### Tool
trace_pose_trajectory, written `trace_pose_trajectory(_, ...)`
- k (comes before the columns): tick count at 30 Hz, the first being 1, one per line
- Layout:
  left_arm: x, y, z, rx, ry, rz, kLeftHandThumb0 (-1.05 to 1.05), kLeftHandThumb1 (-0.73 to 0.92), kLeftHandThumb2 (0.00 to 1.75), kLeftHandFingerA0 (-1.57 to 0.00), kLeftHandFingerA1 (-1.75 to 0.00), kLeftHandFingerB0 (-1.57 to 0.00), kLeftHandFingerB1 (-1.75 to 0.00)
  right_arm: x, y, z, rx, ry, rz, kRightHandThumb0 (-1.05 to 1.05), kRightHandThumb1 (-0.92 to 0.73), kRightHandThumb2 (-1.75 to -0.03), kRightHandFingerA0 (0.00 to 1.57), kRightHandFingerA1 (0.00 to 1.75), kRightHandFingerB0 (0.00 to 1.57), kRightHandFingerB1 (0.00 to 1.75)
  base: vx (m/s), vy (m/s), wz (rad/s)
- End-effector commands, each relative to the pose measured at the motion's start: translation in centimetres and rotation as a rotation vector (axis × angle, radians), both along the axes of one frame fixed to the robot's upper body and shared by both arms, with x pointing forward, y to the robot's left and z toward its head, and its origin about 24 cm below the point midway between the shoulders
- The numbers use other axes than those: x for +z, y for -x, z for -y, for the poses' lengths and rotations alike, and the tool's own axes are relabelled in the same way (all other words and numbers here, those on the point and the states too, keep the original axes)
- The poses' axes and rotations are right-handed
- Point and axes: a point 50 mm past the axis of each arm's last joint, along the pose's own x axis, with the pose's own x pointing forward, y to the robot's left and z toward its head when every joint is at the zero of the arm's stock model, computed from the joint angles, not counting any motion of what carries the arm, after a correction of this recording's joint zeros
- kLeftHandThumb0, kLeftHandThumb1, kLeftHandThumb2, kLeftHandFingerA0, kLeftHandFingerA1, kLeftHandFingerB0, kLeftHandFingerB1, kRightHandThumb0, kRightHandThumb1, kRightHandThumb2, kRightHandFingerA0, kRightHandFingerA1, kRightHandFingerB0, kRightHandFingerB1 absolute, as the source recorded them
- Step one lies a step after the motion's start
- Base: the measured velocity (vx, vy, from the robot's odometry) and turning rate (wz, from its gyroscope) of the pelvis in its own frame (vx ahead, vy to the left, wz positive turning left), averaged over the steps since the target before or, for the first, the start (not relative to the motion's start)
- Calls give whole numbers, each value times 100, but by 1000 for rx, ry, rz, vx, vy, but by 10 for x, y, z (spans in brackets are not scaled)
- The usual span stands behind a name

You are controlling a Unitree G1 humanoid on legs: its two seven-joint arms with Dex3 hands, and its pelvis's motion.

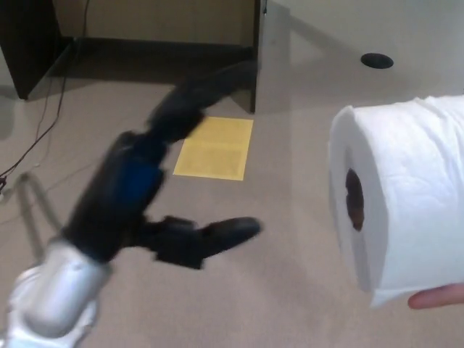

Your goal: A person is holding a toilet paper roll and the robot extends its left hand to grab the roll by inserting its thumb into the gap in the middle and brings its hand down by its side. Then it extends its arm again to hand the toilet paper roll back to the person.

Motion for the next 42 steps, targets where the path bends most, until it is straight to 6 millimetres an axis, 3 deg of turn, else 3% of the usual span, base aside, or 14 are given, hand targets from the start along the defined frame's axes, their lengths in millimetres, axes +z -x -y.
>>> trace_pose_trajectory(1,4,-1,22,-35,-37,-55,-47,36,60,-17,-35,-11,-31,4,-1,8,15,40,0,-39,-68,-60,68,58,46,40,0,0,0)
trace_pose_trajectory(6,5,4,42,-65,-40,-70,-24,20,78,0,-48,0,-48,5,-2,9,10,30,5,-44,-54,-85,63,66,39,52,0,0,0)
trace_pose_trajectory(17,4,5,54,-73,-47,-76,-26,24,81,-1,-49,0,-48,3,1,9,9,22,-5,-44,-54,-86,61,65,39,52,0,0,0)
trace_pose_trajectory(19,4,3,52,-65,-43,-74,-45,35,61,-17,-39,-8,-29,3,1,9,22,30,-5,-39,-68,-60,66,55,45,40,0,0,0)
trace_pose_trajectory(20,4,2,51,-65,-37,-68,-44,35,60,-20,-39,-10,-28,3,1,9,20,29,-5,-44,-54,-86,62,67,39,53,0,0,0)
trace_pose_trajectory(25,5,0,43,-51,-31,-67,-42,37,58,-18,-37,-10,-30,4,0,8,25,31,-2,-44,-54,-86,62,67,40,53,0,0,0)
trace_pose_trajectory(26,6,-1,40,-45,-30,-61,-43,37,58,-18,-37,-11,-31,5,-1,8,25,32,3,-38,-68,-60,68,59,47,40,0,0,0)
trace_pose_trajectory(27,7,-1,37,-41,-29,-60,-42,37,58,-19,-37,-12,-31,5,-1,9,27,32,7,-43,-54,-86,62,67,41,54,0,0,0)
trace_pose_trajectory(29,9,-3,30,-35,-24,-56,-42,37,59,-20,-38,-11,-31,5,-1,8,24,27,7,-44,-53,-86,61,66,40,54,0,0,0)
trace_pose_trajectory(30,10,-4,28,-23,-26,-56,-43,37,59,-21,-39,-11,-31,5,-2,8,21,28,7,-39,-67,-60,68,59,46,41,0,0,0)
trace_pose_trajectory(35,15,-7,16,26,-60,-22,-45,39,60,-18,-38,-12,-32,4,0,9,10,25,3,-38,-67,-60,69,59,46,41,0,0,0)
trace_pose_trajectory(37,17,-8,12,30,-45,-19,-48,39,63,-20,-40,-11,-33,5,0,10,11,25,3,-45,-54,-86,61,66,39,53,0,0,0)
trace_pose_trajectory(41,18,-9,11,31,-37,-17,-22,30,85,-8,-51,-6,-50,5,-1,10,14,33,3,-39,-67,-60,68,58,45,40,0,0,0)
trace_pose_trajectory(42,18,-9,11,34,-39,-20,-22,29,85,-8,-51,-7,-50,5,-1,9,19,36,4,-44,-54,-86,63,66,40,53,0,0,0)
